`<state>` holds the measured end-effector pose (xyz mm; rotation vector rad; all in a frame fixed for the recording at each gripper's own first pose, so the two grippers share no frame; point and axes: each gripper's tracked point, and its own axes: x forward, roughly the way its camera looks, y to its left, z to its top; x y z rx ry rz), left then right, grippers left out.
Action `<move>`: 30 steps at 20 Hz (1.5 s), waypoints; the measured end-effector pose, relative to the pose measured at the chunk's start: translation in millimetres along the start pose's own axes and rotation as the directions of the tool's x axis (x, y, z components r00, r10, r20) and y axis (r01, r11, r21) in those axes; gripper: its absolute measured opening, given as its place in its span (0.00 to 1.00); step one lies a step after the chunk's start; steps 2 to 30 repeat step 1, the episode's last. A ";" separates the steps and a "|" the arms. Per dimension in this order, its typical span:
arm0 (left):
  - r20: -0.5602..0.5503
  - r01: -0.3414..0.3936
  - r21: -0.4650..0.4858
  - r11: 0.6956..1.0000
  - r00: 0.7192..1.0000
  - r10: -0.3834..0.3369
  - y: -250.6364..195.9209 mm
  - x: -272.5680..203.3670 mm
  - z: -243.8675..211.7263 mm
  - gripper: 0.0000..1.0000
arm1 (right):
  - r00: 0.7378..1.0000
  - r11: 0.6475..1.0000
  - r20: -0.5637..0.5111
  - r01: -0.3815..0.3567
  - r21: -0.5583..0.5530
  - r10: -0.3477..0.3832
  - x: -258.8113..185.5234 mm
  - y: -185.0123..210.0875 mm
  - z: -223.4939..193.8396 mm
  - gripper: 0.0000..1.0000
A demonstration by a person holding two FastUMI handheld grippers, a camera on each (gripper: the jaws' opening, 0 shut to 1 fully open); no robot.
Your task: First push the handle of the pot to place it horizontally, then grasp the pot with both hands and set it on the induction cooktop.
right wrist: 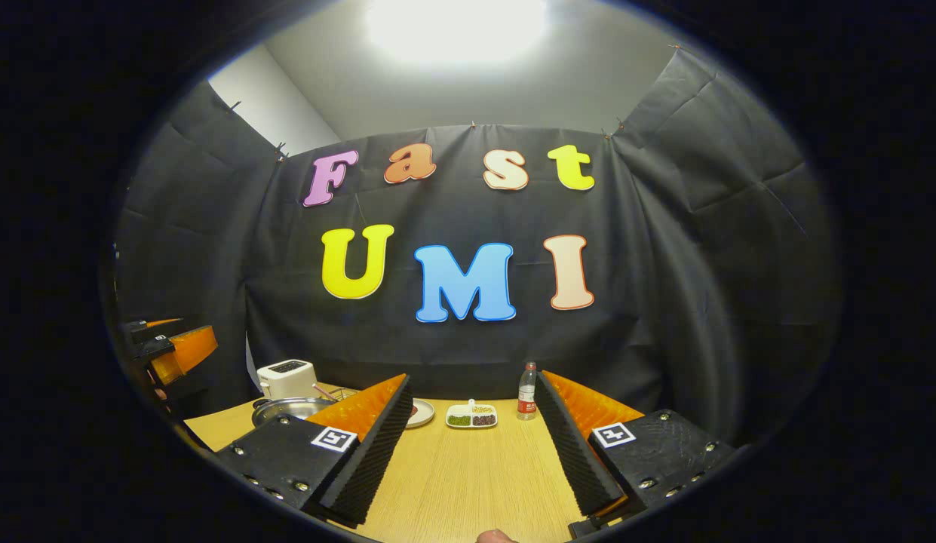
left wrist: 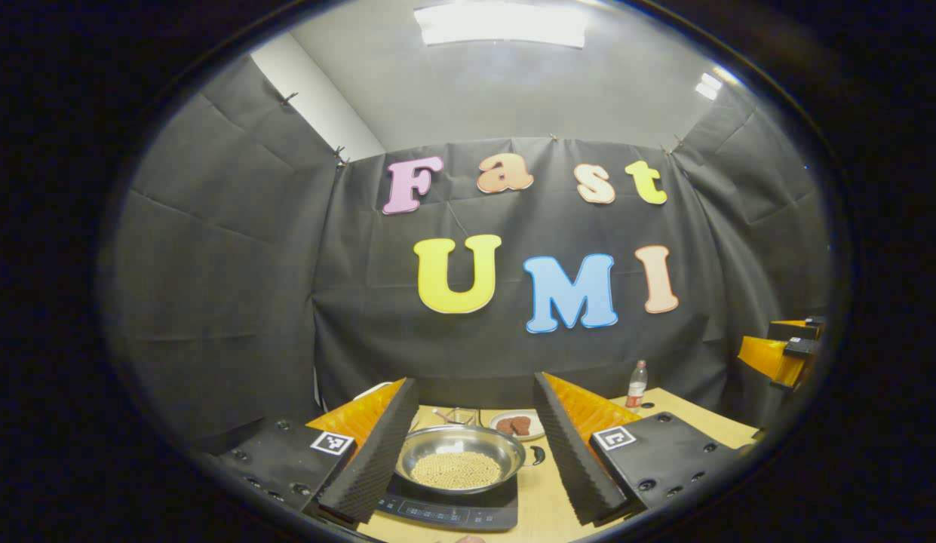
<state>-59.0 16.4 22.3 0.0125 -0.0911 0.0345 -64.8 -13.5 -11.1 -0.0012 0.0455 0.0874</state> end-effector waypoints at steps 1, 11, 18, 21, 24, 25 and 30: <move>0.004 -0.017 0.000 1.000 1.000 0.017 5.1 -1.3 1.8 1.00 | 1.000 1.000 0.000 -0.001 0.001 0.001 -0.7 1.3 1.2 0.98; 0.004 -0.017 0.000 1.000 1.000 0.017 5.1 -1.3 1.8 1.00 | 1.000 1.000 0.000 -0.001 0.001 0.001 -0.7 1.3 1.2 0.98; 0.004 -0.017 0.000 1.000 1.000 0.017 5.1 -1.3 1.8 1.00 | 1.000 1.000 0.000 -0.001 0.001 0.001 -0.7 1.3 1.2 0.98; 0.004 -0.017 0.000 1.000 1.000 0.017 5.1 -1.3 1.8 1.00 | 1.000 1.000 0.000 -0.001 0.001 0.001 -0.7 1.3 1.2 0.98; 0.004 -0.017 0.000 1.000 1.000 0.017 5.1 -1.3 1.8 1.00 | 1.000 1.000 0.000 -0.001 0.001 0.001 -0.7 1.3 1.2 0.98; 0.004 -0.017 0.000 1.000 1.000 0.017 5.1 -1.3 1.8 1.00 | 1.000 1.000 0.000 -0.001 0.001 0.001 -0.7 1.3 1.2 0.98; 0.004 -0.017 0.000 1.000 1.000 0.017 5.1 -1.3 1.8 1.00 | 1.000 1.000 0.000 -0.001 0.001 0.001 -0.7 1.3 1.2 0.98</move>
